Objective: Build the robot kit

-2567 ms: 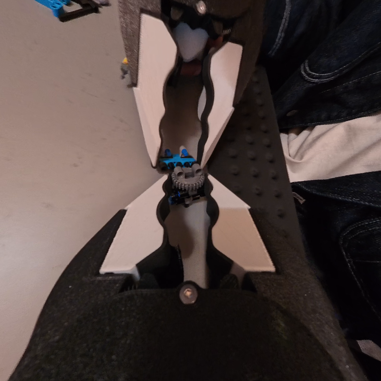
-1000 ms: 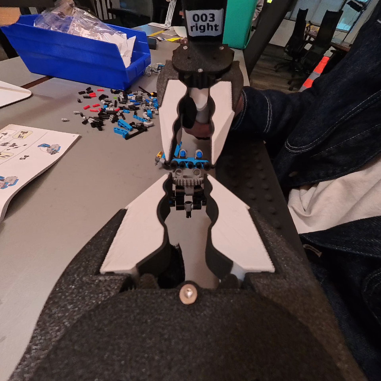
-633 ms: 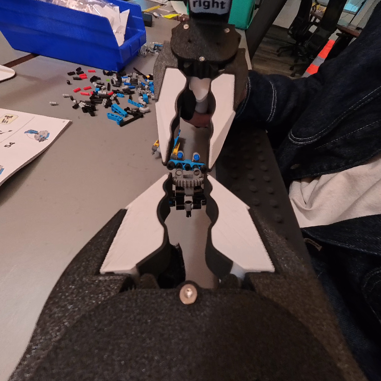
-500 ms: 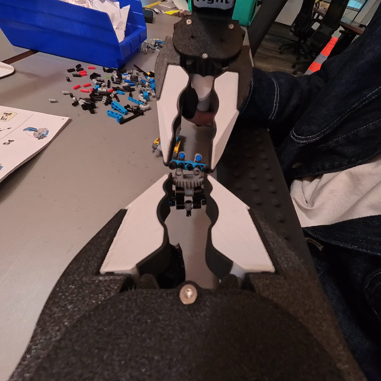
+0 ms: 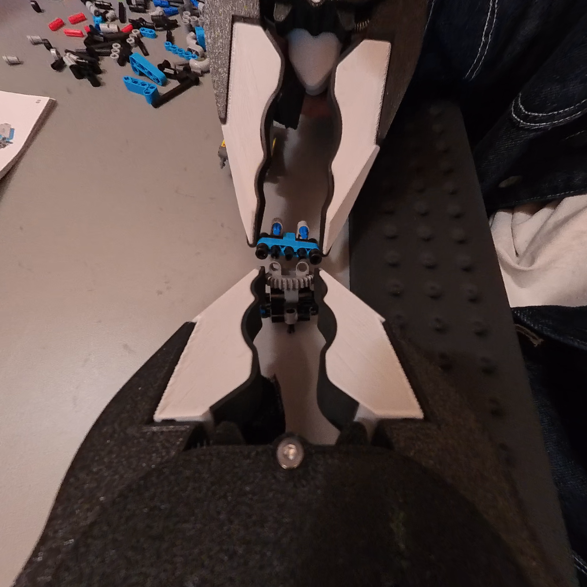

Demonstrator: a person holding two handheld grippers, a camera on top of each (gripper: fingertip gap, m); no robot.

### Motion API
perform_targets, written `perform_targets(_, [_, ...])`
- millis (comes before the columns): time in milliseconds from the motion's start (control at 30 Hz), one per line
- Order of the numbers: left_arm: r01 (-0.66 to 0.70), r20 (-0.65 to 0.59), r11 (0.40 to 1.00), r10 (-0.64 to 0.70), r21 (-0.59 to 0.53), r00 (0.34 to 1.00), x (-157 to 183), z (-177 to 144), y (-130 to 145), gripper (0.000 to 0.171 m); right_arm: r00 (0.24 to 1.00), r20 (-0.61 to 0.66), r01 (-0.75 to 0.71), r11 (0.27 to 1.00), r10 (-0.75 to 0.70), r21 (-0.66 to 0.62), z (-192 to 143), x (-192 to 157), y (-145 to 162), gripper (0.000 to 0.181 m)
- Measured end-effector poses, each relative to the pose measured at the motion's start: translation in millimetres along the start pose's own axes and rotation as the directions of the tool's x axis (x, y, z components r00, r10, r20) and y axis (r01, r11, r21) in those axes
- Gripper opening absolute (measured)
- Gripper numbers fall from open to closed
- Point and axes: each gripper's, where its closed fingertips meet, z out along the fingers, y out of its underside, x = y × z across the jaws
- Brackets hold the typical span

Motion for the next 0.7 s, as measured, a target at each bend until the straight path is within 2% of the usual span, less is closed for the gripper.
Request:
perform_targets(333, [0.028, 0.021, 0.998, -0.029, 0.047, 0.999, -5.9, -5.4, -6.5, 0.030, 0.998, 0.035, -0.060, 0.998, 0.059, 0.011, 2.1, 0.3, 0.7, 0.039])
perform_targets(700, [-0.051, 0.039, 0.998, 0.050, 0.028, 0.998, -2.4, -5.6, -3.4, 0.030, 0.995, 0.075, -0.073, 0.996, 0.069, 0.043, 0.2, -2.6, -3.9, 0.039])
